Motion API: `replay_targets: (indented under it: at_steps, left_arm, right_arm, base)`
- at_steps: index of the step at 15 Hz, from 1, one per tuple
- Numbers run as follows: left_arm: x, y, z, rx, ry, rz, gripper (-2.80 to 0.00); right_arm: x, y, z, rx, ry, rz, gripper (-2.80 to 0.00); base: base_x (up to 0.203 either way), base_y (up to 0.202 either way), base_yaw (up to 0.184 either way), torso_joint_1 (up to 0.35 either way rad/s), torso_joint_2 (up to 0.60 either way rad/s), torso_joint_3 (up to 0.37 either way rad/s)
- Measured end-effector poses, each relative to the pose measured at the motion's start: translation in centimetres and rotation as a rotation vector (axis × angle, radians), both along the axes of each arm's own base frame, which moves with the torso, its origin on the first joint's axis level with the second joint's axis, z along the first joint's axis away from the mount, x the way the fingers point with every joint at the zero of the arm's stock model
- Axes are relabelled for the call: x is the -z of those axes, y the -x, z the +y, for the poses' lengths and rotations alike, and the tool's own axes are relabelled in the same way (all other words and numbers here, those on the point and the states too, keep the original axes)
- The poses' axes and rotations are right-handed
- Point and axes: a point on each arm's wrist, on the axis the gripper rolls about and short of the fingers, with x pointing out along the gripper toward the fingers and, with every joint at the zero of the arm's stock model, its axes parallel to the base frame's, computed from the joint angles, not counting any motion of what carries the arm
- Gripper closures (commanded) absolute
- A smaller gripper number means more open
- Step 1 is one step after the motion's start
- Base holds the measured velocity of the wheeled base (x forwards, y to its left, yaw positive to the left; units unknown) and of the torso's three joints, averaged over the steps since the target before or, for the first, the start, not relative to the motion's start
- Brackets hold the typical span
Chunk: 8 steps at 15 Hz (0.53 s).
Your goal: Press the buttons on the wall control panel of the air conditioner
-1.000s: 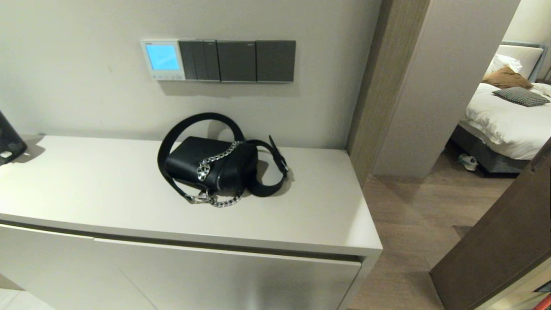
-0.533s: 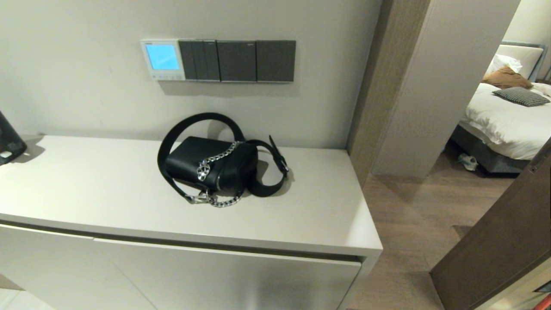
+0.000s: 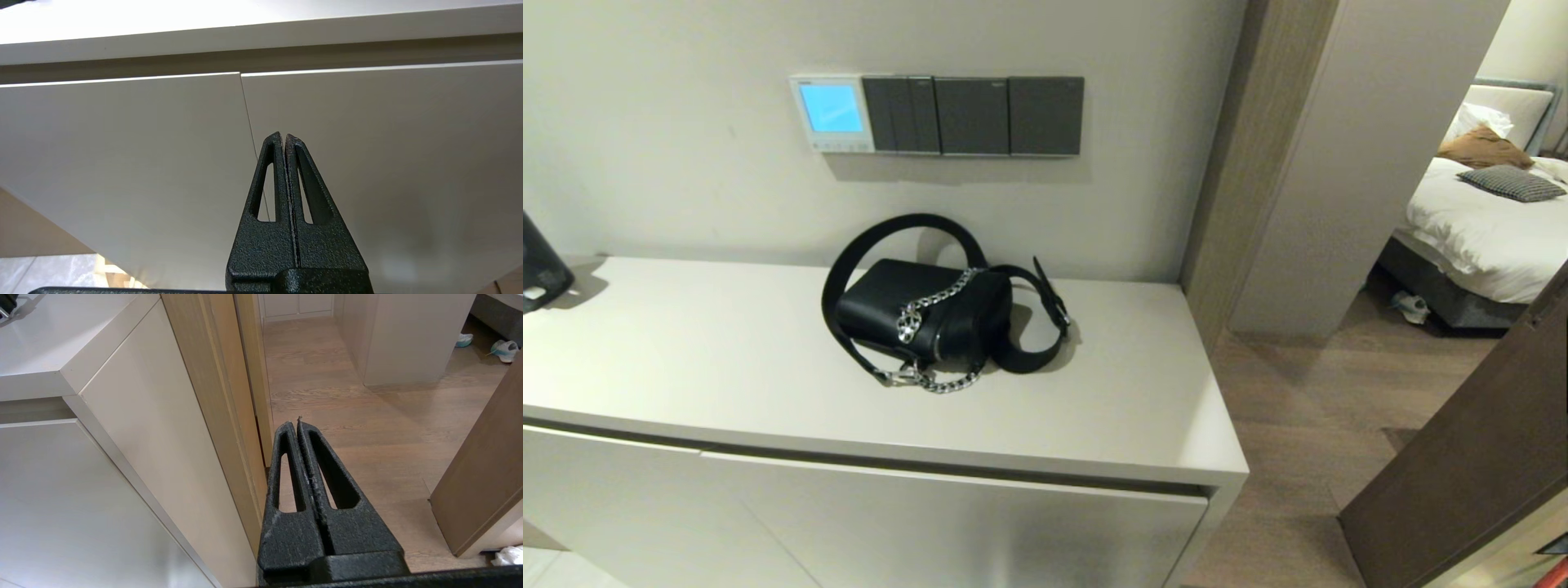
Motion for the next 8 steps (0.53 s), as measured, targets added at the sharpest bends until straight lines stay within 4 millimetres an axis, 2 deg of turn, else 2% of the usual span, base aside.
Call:
replay_targets:
  at_steps: [8]
  left_arm:
    - [0.8,0.17,-0.01,0.006,0.012,-0.016,0.0]
  right_arm:
    - [0.0,0.0,0.0,0.0,0.0,0.0,0.0]
  base:
    - [0.0,0.0,0.0,0.0,0.0,0.0]
